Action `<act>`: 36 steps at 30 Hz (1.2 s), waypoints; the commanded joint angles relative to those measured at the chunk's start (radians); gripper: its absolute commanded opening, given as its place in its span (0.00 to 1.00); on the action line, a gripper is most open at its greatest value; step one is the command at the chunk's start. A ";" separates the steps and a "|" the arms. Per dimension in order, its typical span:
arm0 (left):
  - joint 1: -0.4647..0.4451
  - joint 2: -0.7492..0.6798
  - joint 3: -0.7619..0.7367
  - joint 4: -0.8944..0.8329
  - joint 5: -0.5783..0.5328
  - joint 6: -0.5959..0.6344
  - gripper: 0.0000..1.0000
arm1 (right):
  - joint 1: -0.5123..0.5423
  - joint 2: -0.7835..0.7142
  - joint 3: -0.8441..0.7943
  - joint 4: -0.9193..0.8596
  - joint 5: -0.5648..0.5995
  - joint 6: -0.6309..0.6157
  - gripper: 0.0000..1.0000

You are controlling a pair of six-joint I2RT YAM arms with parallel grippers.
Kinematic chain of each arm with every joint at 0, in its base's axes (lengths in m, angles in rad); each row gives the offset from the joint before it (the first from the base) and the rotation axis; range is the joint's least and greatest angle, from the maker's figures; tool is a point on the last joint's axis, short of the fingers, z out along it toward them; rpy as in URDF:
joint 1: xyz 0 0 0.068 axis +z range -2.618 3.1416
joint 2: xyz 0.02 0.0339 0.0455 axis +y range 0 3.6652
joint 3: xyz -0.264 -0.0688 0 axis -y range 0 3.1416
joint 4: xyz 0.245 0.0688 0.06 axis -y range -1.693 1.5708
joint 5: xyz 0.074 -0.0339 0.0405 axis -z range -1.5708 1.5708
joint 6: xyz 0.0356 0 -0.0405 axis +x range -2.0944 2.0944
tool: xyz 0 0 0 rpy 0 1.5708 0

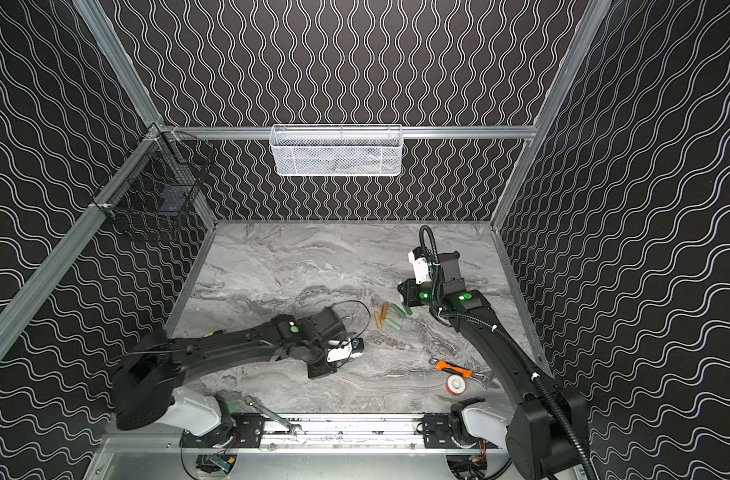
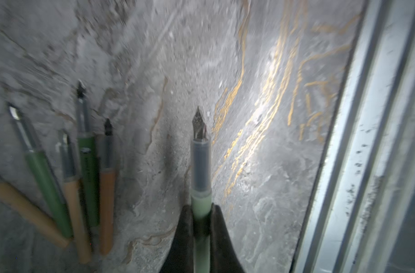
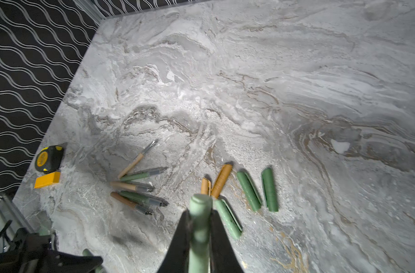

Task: Insert the pens into the pen caps
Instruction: 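Lift the pen with the left gripper and bring both grippers toward each other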

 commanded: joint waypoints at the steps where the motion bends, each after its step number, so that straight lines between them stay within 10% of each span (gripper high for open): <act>1: 0.013 -0.060 -0.002 0.091 0.159 -0.071 0.00 | 0.001 -0.016 -0.023 0.090 -0.088 -0.005 0.15; 22: 0.177 -0.233 -0.277 0.748 0.637 -0.565 0.00 | 0.106 -0.112 -0.170 0.567 -0.503 0.130 0.16; 36: 0.253 -0.231 -0.314 0.896 0.715 -0.628 0.00 | 0.179 -0.191 -0.313 0.902 -0.470 0.301 0.14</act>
